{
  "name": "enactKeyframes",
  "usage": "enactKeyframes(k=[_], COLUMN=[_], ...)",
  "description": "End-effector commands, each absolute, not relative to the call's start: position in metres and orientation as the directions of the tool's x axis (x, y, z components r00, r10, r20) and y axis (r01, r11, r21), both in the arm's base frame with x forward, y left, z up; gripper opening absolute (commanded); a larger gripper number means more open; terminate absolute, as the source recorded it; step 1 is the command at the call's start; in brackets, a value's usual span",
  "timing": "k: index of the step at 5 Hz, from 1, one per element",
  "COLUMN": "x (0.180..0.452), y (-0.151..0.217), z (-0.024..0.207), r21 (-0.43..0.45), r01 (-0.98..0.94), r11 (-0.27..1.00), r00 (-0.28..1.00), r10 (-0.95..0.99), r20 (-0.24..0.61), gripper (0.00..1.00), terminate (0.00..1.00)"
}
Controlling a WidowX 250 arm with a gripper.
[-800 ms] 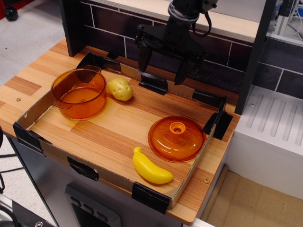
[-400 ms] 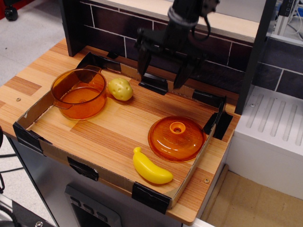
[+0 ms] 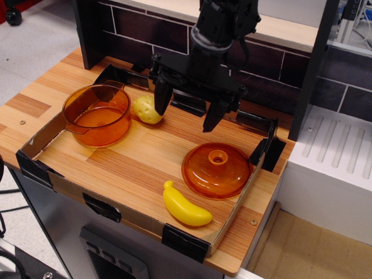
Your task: Put banana in pot
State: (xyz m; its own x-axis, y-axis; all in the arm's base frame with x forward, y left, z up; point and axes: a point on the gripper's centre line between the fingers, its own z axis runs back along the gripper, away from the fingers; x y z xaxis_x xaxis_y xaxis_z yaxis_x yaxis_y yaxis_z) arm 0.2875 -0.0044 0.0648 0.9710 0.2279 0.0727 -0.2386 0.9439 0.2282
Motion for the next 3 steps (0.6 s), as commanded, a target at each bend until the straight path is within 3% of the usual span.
enactKeyframes(k=[1,2,3], x=[0.255,0.239,0.232], y=[-0.018,-0.023,-0.025], z=[0.081,0.076,0.066], r21=[0.129,0.095,0.064], r01=[-0.378,-0.504,-0.605], r11=[0.917,0.859,0.793], r00=[0.916,0.86,0.792], r10=[0.35,0.488,0.593], r20=[0.199,0.146,0.146], gripper=[1.0,1.0,1.0], terminate=[0.0,0.0,0.0])
